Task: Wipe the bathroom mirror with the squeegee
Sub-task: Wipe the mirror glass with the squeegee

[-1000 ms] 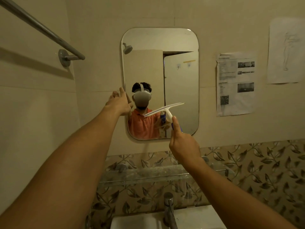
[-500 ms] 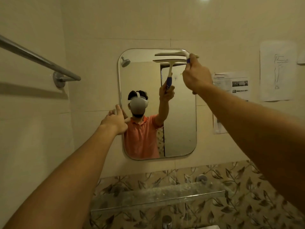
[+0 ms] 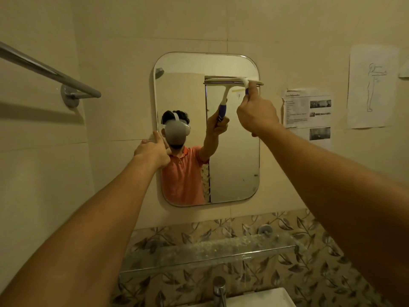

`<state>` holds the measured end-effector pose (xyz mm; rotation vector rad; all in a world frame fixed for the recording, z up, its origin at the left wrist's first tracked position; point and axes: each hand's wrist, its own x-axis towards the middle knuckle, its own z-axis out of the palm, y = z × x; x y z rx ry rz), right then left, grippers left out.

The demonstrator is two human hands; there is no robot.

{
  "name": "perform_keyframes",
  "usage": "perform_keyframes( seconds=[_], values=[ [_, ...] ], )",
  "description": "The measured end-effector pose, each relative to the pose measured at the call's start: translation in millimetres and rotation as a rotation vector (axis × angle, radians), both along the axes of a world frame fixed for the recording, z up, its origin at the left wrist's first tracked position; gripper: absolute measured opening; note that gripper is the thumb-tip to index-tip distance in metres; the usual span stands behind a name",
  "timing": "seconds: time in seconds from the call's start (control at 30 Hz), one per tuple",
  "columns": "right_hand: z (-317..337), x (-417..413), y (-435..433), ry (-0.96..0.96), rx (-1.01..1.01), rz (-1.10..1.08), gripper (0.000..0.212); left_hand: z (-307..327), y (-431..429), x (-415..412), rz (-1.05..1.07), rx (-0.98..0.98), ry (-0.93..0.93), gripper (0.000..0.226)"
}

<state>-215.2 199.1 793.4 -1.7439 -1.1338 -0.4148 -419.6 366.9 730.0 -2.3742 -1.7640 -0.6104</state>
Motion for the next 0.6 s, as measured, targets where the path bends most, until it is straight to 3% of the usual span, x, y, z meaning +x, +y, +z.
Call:
perform_keyframes(
  seconds=[0.37, 0.6],
  values=[
    [-81, -12, 2, 0.060, -0.046, -0.015, 0.047, 2, -2, -2, 0.003, -0.014, -0.019, 0.096],
    [-135, -21, -1, 0.069, -0.155, -0.051, 0.056, 5, -8, 1, 0.004, -0.013, -0.020, 0.093]
  ],
)
